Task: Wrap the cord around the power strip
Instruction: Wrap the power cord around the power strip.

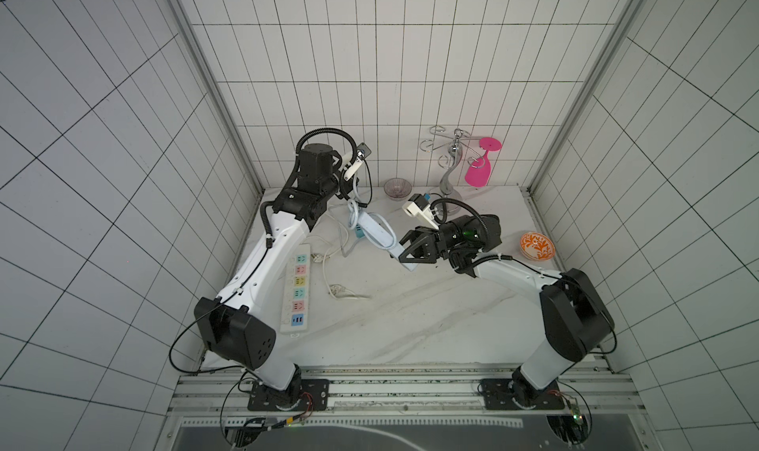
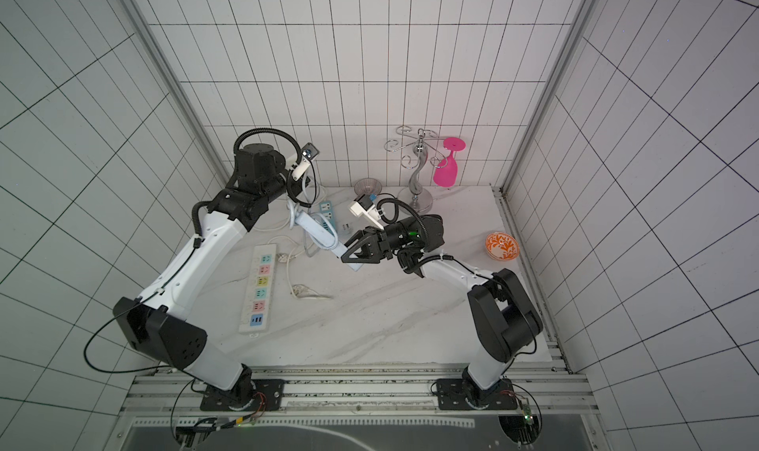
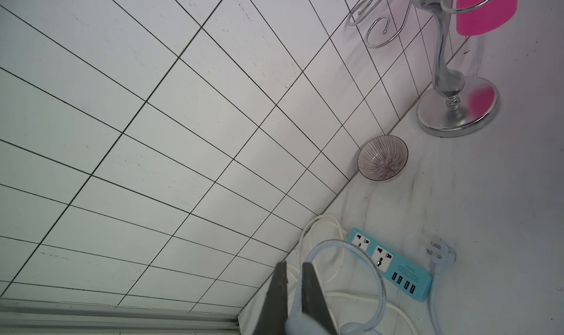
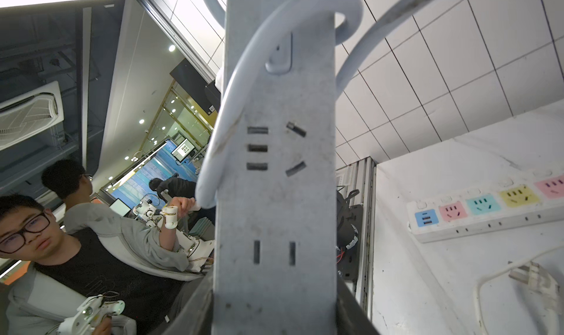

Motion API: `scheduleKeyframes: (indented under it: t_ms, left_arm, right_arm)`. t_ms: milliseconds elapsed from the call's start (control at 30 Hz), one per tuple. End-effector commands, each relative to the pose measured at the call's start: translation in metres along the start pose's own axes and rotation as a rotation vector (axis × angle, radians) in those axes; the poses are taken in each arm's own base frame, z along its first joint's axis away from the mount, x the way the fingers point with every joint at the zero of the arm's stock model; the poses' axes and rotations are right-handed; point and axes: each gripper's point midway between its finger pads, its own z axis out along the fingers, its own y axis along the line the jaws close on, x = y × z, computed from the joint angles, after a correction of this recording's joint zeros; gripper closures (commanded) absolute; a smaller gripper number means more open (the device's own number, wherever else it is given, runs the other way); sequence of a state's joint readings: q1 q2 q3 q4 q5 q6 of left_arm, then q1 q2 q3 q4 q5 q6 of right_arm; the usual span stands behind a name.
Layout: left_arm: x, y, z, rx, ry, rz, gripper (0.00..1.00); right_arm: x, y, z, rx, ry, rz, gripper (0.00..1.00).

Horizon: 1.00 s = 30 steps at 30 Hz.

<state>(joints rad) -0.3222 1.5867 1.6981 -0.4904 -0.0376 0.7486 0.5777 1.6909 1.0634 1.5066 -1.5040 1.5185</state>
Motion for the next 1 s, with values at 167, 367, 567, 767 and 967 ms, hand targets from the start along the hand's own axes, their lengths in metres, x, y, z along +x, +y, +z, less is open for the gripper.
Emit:
scheduleKeyframes:
  t_ms: [167,367,567,767,967]
  left_arm:
    - [0.009,-0.021,-0.007,-0.049,0.045,0.248,1.00]
    - [0.006,-0.039,-0.006,-0.077,0.065,0.340,1.00]
    - [-0.004,-0.044,-0.023,-0.106,0.053,0.360,1.00]
    - [-0.009,-0.059,-0.042,-0.113,0.044,0.404,1.00]
    - [-0.021,-0.082,-0.059,-0.080,0.013,0.435,0.99]
  right_arm:
    - [0.076,-0.036,0.022,-0.050,0.223,0.141,1.00]
    - [0.084,-0.065,0.019,-0.040,0.218,0.217,1.00]
    - [0.068,-0.098,-0.008,0.017,0.157,0.261,1.00]
    - [0.033,-0.128,-0.059,0.108,0.054,0.262,1.00]
    - [-0.008,-0.140,-0.121,0.207,-0.052,0.222,1.00]
